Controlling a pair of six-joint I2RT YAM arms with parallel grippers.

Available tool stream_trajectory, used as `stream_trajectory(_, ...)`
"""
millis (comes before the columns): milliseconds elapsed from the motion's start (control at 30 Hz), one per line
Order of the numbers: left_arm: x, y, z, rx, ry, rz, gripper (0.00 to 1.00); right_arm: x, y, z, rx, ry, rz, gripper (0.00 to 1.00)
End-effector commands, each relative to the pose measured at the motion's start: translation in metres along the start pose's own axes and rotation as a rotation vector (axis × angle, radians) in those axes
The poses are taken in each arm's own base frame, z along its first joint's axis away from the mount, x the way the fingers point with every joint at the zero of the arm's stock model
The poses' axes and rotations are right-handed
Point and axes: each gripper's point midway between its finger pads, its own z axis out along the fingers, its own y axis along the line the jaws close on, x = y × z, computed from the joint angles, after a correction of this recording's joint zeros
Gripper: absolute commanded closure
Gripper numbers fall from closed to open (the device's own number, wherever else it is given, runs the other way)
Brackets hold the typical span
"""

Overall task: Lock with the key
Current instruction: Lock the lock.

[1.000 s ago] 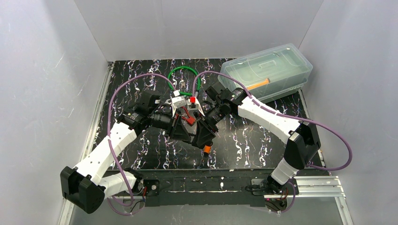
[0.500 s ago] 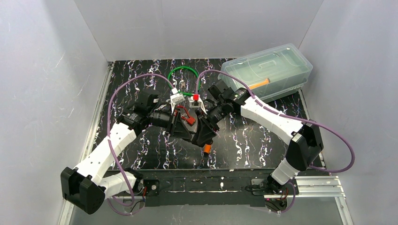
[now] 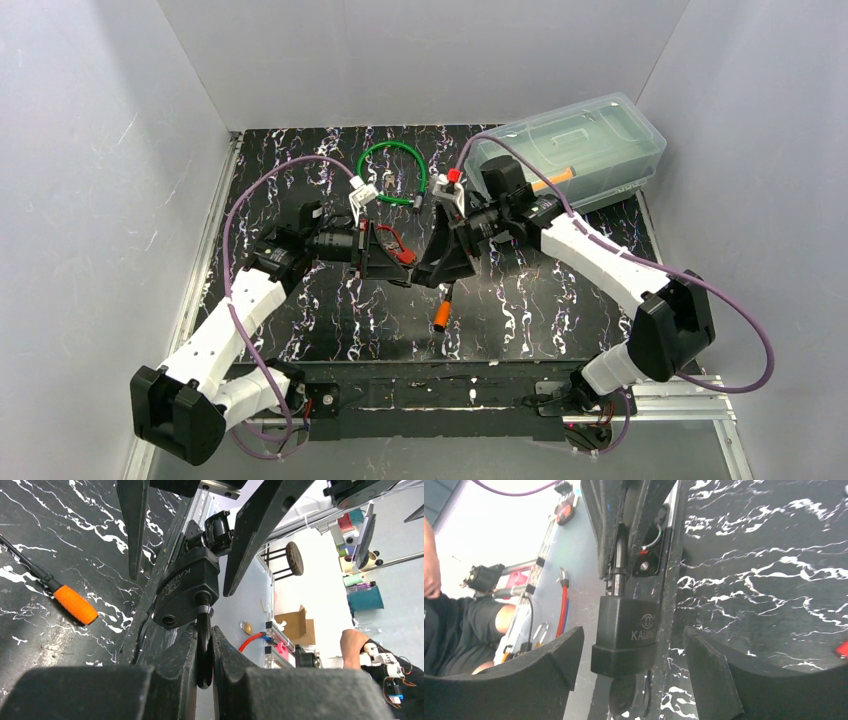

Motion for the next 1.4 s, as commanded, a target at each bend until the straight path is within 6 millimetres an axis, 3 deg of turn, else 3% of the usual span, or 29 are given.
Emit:
stream_trajectory(0, -0.023, -0.03, -0.01, 0.093, -0.058, 0.05, 1.0, -0.036, 0.009, -0.007, 0.022, -0.082, -0.134, 0.15)
stream_trajectory(200, -0.038, -0.027, -0.015, 0.061, -0.116, 0.004, 1.0, -0.044, 0.015, -0.008, 0.005, -0.093, -0.194, 0.18)
stream_trajectory(467, -0.054, -0.026, -0.018, 0.069, -0.187, -0.069, 1.0, -0.065, 0.012, -0.005, 0.0, -0.174, -0.211, 0.28)
stream_trajectory(667, -0.063, -0.023, -0.02, 0.068, -0.234, -0.112, 1.0, -0.088, 0.041, -0.009, -0.106, -0.368, -0.179, 0.34)
stream_trajectory(1167, -0.081, -0.028, -0.032, 0.065, -0.325, -0.137, 1.0, -0.085, 0.038, -0.008, -0.089, -0.379, -0.132, 0.36)
stream_trajectory(1367, -0.084, -0.026, -0.035, 0.044, -0.373, -0.135, 1.0, -0.096, 0.037, -0.011, -0.078, -0.447, -0.095, 0.48)
